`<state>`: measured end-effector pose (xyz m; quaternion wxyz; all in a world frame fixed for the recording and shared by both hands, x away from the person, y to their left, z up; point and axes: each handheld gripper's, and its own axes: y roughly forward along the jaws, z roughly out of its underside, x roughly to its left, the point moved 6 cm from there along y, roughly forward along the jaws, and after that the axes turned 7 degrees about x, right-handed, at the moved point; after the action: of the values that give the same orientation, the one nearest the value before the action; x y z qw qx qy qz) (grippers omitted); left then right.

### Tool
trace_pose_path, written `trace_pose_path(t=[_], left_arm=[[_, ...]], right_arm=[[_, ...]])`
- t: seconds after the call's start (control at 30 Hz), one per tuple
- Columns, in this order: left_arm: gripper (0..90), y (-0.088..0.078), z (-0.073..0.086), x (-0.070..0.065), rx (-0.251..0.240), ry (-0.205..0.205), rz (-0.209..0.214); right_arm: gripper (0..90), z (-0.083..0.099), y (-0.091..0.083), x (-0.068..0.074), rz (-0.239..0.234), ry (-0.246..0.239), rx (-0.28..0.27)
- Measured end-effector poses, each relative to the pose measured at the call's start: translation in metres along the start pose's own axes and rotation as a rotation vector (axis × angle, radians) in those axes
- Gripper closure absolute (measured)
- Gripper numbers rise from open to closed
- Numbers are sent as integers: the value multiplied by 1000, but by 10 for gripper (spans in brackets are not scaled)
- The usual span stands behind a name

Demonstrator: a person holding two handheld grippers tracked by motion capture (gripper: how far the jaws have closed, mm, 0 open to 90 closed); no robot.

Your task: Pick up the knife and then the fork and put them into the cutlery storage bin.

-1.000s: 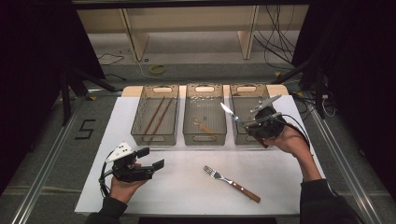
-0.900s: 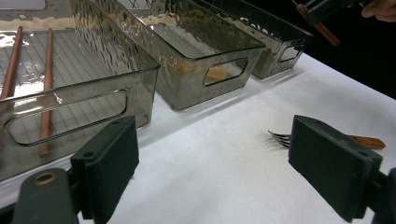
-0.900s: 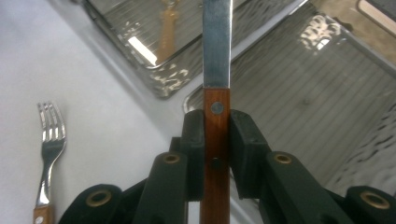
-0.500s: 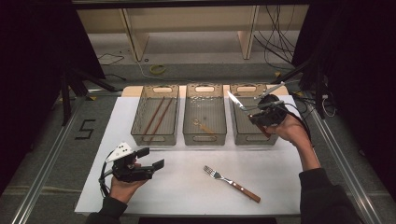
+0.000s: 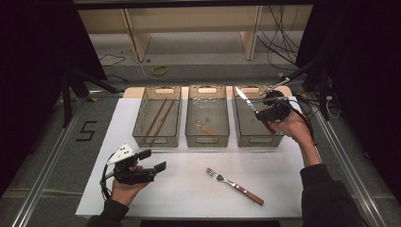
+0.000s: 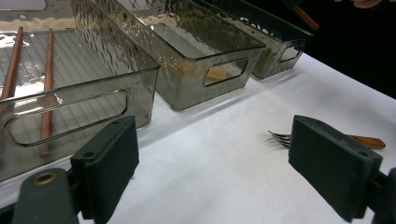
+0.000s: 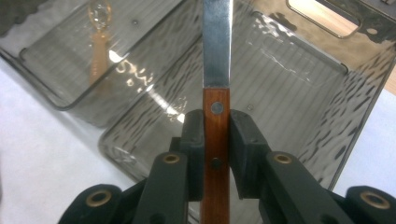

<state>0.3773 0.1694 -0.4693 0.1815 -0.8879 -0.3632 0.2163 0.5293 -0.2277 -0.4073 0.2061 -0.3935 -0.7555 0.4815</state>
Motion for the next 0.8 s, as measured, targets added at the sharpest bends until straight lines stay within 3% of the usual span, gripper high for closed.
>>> trace_pose_path(t=[0.8], left_arm=[[157, 0, 0, 0, 1, 1, 0]], right_arm=[[774, -5, 26, -14, 17, 74, 45]])
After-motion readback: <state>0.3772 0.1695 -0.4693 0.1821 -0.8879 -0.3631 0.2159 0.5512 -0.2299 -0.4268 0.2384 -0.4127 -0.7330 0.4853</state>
